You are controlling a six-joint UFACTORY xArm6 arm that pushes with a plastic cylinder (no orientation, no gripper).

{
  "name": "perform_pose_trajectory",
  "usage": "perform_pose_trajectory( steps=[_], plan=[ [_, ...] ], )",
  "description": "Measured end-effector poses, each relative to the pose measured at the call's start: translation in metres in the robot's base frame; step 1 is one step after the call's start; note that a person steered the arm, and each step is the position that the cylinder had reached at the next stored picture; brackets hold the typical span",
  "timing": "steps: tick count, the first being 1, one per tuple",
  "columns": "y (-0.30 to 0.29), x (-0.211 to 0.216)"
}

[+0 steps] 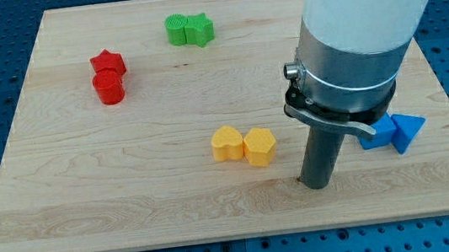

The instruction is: Move the blue cube to the bottom right

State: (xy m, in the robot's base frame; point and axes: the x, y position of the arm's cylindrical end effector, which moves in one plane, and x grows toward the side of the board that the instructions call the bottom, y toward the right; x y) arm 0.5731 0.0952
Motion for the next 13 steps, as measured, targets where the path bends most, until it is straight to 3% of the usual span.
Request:
perform_pose_trajectory(
  steps=[2, 5, 6, 7, 13],
  plan=[
    [0.004, -0.007],
    [0.017, -0.104],
    [0.038, -0.108],
    [0.054, -0.085],
    [0.07, -0.048]
  ],
)
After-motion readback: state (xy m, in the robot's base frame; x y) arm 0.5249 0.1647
